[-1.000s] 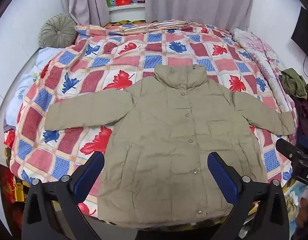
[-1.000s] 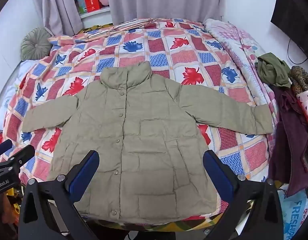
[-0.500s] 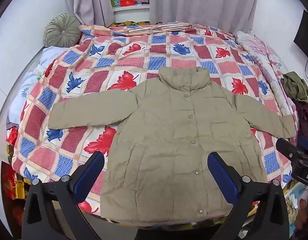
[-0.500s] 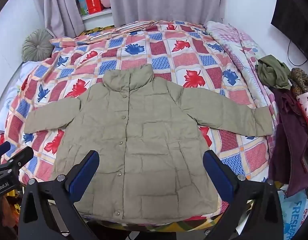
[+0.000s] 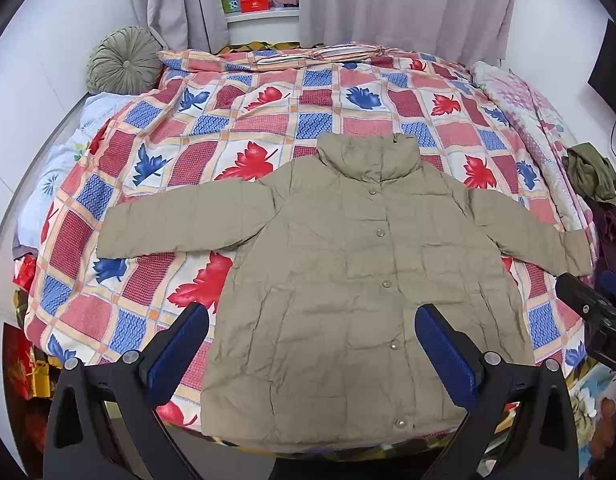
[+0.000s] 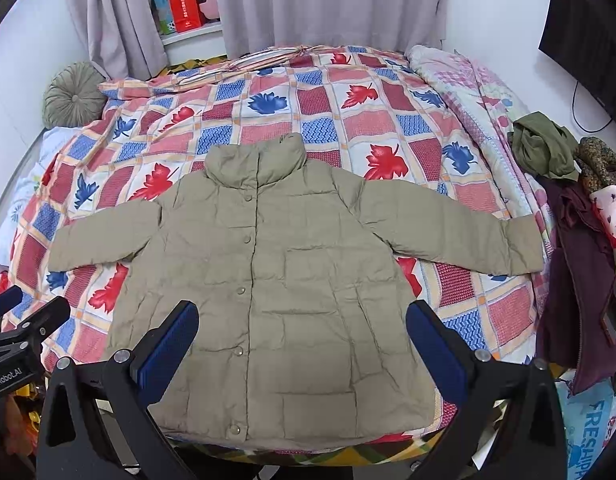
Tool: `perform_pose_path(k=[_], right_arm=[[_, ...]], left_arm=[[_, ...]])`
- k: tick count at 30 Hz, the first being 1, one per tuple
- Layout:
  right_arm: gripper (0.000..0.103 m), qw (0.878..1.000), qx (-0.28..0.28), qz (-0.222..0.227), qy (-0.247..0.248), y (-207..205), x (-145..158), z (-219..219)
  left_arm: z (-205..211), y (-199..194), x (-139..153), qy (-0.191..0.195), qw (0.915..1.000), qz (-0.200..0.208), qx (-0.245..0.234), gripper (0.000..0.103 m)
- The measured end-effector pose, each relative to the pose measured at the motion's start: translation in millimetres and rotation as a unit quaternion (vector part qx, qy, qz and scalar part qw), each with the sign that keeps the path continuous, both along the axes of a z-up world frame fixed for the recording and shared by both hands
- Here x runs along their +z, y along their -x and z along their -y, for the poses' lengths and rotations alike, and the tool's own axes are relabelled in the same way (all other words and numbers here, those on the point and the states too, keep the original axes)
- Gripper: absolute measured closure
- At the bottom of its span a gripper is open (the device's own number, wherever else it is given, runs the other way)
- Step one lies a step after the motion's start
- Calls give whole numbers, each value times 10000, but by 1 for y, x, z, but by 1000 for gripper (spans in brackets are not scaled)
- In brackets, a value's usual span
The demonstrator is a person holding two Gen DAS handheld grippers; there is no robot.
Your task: Fold large clothes
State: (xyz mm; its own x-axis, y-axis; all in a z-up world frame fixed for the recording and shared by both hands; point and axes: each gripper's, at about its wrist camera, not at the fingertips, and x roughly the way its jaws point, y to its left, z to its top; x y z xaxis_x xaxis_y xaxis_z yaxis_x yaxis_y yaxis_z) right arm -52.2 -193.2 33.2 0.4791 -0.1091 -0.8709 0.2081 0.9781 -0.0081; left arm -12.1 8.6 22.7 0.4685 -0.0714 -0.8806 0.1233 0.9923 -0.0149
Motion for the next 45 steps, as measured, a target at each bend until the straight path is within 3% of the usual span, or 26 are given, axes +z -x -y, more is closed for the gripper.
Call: perform_pose_path(k=[45], right_arm=[[0,10000,36,69,8,-1,3,0]], left_arm=[[4,-5,4,-25,10000,3,25,0]])
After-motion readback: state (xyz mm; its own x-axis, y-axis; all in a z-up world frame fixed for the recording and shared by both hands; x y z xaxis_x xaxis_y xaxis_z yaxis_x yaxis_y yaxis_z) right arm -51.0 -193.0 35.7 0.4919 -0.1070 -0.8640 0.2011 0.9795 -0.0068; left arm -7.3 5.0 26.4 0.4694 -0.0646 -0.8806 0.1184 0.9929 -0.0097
